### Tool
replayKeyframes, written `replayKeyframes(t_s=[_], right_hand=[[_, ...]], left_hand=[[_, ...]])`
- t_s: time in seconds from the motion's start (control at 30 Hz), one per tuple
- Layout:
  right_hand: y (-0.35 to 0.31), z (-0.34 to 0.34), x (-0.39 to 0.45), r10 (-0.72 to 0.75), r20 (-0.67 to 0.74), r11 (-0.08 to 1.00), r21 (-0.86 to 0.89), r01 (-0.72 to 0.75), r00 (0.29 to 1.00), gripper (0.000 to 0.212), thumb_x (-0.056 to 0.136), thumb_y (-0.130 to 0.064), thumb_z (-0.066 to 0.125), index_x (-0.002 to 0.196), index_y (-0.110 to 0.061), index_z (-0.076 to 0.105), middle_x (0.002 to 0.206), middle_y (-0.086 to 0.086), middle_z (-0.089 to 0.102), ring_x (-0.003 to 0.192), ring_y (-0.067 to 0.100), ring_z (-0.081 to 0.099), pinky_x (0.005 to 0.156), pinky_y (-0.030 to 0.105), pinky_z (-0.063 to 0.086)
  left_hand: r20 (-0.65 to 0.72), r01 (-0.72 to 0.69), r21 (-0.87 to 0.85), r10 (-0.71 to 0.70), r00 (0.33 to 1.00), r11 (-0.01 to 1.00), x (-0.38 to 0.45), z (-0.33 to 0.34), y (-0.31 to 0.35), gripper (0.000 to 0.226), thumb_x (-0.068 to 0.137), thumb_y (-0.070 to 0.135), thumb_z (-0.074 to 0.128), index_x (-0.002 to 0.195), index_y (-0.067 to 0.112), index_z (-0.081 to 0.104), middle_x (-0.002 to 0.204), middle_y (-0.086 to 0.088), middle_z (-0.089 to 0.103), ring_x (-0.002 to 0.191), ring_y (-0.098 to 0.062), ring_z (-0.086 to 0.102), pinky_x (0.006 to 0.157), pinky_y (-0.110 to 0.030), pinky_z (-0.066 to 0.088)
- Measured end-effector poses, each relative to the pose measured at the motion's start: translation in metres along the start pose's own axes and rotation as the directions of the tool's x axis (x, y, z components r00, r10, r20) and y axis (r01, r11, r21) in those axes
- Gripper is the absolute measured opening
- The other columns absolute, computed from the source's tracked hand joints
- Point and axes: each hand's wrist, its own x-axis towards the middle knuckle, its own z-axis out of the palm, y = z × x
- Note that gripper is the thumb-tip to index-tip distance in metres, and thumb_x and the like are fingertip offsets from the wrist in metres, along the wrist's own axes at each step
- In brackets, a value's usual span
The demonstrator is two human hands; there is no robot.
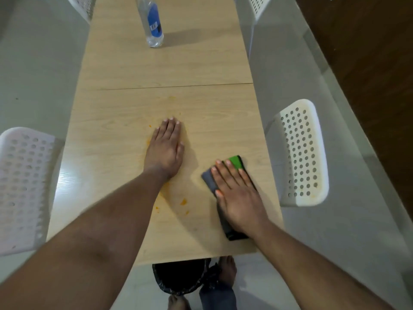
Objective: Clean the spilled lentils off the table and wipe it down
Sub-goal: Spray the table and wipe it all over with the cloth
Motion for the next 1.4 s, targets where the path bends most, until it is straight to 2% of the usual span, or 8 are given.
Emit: replayKeyframes(t_s=[0.27, 0.4, 0.6, 0.7, 0.87, 1.1, 1.27, 1.4], right_hand=[[0.000, -0.010, 0.064, 0.227, -0.069, 0.974, -0.008, -0.228, 0.971, 0.064, 0.108, -0.039, 0.022, 0.167, -0.017, 0.022, 0.176, 0.001, 0.013, 0.162, 0.024, 0.010, 0.129, 0.047, 0.019], [-0.042, 0.008, 0.058, 0.141, -0.068, 0.990, -0.021, -0.143, 0.988, 0.064, 0.109, -0.040, 0.027, 0.169, -0.018, 0.016, 0.177, 0.001, 0.007, 0.163, 0.023, 0.005, 0.131, 0.045, 0.013], [-0.059, 0.018, -0.055, 0.025, 0.030, 0.999, -0.030, -0.024, 0.999, 0.064, 0.112, -0.040, 0.023, 0.169, -0.018, 0.006, 0.177, -0.001, -0.004, 0.163, 0.019, -0.006, 0.131, 0.046, 0.015], [-0.030, 0.013, -0.073, 0.101, 0.022, 0.995, -0.024, -0.100, 0.995, 0.063, 0.111, -0.041, 0.021, 0.169, -0.020, 0.010, 0.177, -0.004, -0.001, 0.163, 0.015, -0.004, 0.130, 0.047, 0.018], [-0.034, 0.008, 0.000, 0.304, -0.069, 0.953, 0.000, -0.304, 0.950, 0.064, 0.109, -0.041, 0.017, 0.168, -0.018, 0.016, 0.177, 0.001, 0.007, 0.163, 0.022, 0.004, 0.130, 0.047, 0.016], [-0.104, 0.028, -0.012, 0.174, -0.061, 0.985, -0.001, -0.175, 0.983, 0.065, 0.109, -0.039, 0.027, 0.169, -0.017, 0.014, 0.177, 0.002, 0.004, 0.163, 0.023, 0.000, 0.131, 0.047, 0.011], [-0.084, 0.028, -0.066, 0.078, 0.005, 0.996, -0.038, -0.077, 0.997, 0.064, 0.111, -0.040, 0.023, 0.169, -0.019, 0.010, 0.177, -0.001, -0.001, 0.163, 0.017, -0.005, 0.131, 0.045, 0.014], [-0.057, 0.015, -0.028, 0.180, -0.037, 0.983, -0.015, -0.180, 0.983, 0.061, 0.111, -0.039, 0.024, 0.169, -0.021, 0.014, 0.177, -0.002, 0.004, 0.163, 0.018, 0.002, 0.131, 0.045, 0.013]], left_hand=[[-0.006, -0.016, 0.042, 0.016, 1.000, 0.999, -0.093, 0.004, -0.020, 0.067, 0.108, 0.044, 0.021, 0.168, 0.013, 0.020, 0.176, -0.005, 0.011, 0.163, -0.020, 0.004, 0.132, -0.044, 0.010], [-0.024, -0.009, 0.056, 0.011, 1.000, 0.998, -0.090, 0.009, -0.019, 0.066, 0.109, 0.044, 0.019, 0.168, 0.014, 0.019, 0.176, -0.005, 0.012, 0.163, -0.020, 0.004, 0.132, -0.043, 0.009], [-0.016, 0.001, 0.050, -0.001, 1.000, 0.999, -0.093, 0.002, -0.016, 0.068, 0.108, 0.044, 0.016, 0.168, 0.013, 0.021, 0.176, -0.007, 0.014, 0.163, -0.021, 0.005, 0.132, -0.042, 0.007], [-0.008, 0.002, 0.049, -0.001, 1.000, 0.999, -0.094, 0.002, -0.013, 0.069, 0.107, 0.045, 0.013, 0.168, 0.013, 0.020, 0.176, -0.007, 0.013, 0.163, -0.021, 0.005, 0.132, -0.042, 0.006], [-0.028, 0.011, 0.056, -0.009, 1.000, 0.998, -0.093, 0.007, -0.016, 0.069, 0.108, 0.046, 0.012, 0.167, 0.012, 0.021, 0.176, -0.008, 0.014, 0.163, -0.022, 0.006, 0.132, -0.043, 0.007], [-0.042, -0.007, 0.021, 0.008, 0.999, 1.000, -0.095, 0.008, -0.019, 0.069, 0.109, 0.048, 0.012, 0.167, 0.013, 0.024, 0.175, -0.009, 0.016, 0.163, -0.022, 0.007, 0.132, -0.043, 0.008], [-0.033, -0.009, 0.011, 0.010, 0.999, 1.000, -0.096, 0.007, -0.018, 0.069, 0.109, 0.048, 0.012, 0.167, 0.013, 0.022, 0.176, -0.009, 0.014, 0.163, -0.022, 0.006, 0.132, -0.044, 0.007], [-0.019, -0.014, 0.017, 0.015, 1.000, 1.000, -0.094, 0.008, -0.021, 0.071, 0.108, 0.050, 0.013, 0.168, 0.012, 0.018, 0.176, -0.009, 0.010, 0.163, -0.023, 0.003, 0.132, -0.044, 0.005]])
